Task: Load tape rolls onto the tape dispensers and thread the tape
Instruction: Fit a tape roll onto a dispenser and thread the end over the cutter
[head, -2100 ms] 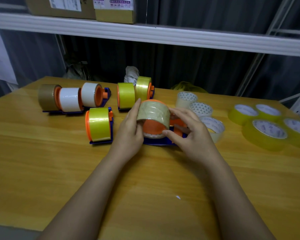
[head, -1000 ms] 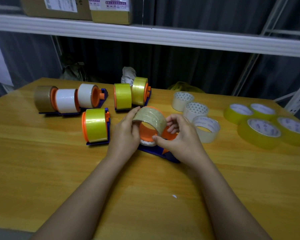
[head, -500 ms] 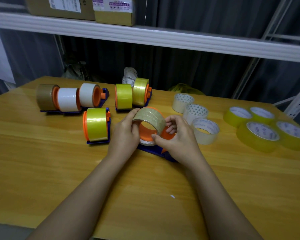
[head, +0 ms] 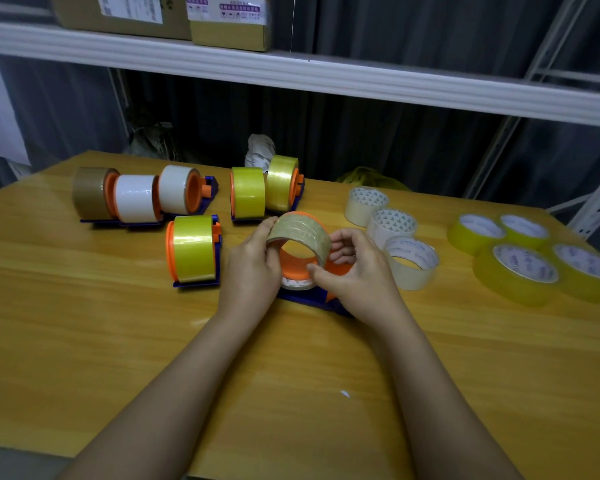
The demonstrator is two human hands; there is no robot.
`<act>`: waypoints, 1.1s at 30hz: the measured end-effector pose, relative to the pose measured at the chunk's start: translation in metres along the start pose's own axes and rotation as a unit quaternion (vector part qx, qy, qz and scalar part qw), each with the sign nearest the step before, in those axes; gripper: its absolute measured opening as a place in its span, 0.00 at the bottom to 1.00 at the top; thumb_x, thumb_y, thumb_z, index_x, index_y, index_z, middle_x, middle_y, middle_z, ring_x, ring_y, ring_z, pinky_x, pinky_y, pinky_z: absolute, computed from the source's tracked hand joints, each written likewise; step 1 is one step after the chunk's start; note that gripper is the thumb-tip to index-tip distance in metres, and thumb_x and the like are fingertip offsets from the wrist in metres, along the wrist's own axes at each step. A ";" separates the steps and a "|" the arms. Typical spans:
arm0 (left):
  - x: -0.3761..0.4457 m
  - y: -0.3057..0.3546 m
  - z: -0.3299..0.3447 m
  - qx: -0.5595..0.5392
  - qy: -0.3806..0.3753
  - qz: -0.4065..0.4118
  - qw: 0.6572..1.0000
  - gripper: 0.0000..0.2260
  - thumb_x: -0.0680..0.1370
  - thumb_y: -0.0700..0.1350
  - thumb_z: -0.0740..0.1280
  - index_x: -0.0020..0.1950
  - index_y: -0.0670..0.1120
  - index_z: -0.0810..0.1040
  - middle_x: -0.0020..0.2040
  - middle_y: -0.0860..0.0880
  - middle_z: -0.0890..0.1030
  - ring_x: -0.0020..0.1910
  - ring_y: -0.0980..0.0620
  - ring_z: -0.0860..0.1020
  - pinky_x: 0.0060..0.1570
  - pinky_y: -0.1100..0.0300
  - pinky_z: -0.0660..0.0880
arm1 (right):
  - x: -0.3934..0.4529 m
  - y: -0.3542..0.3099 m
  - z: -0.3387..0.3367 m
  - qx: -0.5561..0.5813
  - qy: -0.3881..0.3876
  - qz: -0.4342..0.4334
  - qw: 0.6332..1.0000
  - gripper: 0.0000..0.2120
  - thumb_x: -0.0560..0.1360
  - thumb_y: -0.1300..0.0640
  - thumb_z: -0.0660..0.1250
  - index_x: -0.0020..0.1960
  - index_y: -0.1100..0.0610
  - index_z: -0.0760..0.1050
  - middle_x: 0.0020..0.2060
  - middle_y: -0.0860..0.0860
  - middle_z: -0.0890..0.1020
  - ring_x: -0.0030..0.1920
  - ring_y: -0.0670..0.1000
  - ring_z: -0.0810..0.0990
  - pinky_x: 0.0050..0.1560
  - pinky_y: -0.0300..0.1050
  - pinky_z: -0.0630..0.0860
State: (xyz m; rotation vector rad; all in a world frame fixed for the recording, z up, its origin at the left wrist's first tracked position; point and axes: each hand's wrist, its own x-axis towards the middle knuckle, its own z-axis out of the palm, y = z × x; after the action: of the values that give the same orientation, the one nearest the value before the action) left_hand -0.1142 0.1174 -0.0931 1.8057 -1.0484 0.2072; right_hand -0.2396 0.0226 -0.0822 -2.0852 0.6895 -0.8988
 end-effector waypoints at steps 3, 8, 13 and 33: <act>-0.002 0.002 -0.001 -0.001 -0.012 -0.003 1.000 0.18 0.80 0.38 0.60 0.70 0.44 0.70 0.50 0.44 0.82 0.43 0.49 0.80 0.41 0.60 0.75 | 0.000 0.001 -0.003 0.018 -0.012 -0.012 1.000 0.21 0.69 0.58 0.75 0.60 0.52 0.73 0.54 0.48 0.75 0.51 0.44 0.76 0.52 0.35 0.77; -0.004 0.003 0.004 -0.026 -0.023 -0.008 0.999 0.18 0.81 0.39 0.59 0.72 0.45 0.68 0.54 0.45 0.81 0.49 0.50 0.80 0.46 0.59 0.76 | 0.000 -0.001 0.001 -0.031 -0.015 -0.006 0.999 0.23 0.72 0.56 0.72 0.64 0.52 0.69 0.54 0.44 0.69 0.50 0.42 0.74 0.48 0.34 0.76; -0.007 0.003 0.002 -0.029 -0.031 0.041 0.998 0.21 0.80 0.37 0.59 0.74 0.45 0.65 0.62 0.44 0.77 0.58 0.48 0.77 0.55 0.58 0.74 | -0.002 -0.003 -0.005 -0.137 0.021 -0.022 0.990 0.22 0.69 0.48 0.72 0.55 0.50 0.63 0.50 0.44 0.68 0.50 0.45 0.70 0.47 0.38 0.68; 0.003 -0.010 -0.008 0.009 -0.164 -0.009 0.986 0.30 0.77 0.36 0.62 0.76 0.49 0.56 0.71 0.50 0.69 0.70 0.50 0.67 0.65 0.60 0.66 | -0.009 -0.011 -0.001 -0.353 0.000 -0.043 0.935 0.18 0.73 0.40 0.65 0.52 0.51 0.66 0.43 0.46 0.75 0.46 0.50 0.68 0.41 0.44 0.63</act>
State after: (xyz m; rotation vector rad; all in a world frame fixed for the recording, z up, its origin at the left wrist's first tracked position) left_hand -0.1027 0.1235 -0.0947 1.9065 -1.2601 -0.0966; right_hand -0.2435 0.0347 -0.0760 -2.7603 1.0380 -0.7596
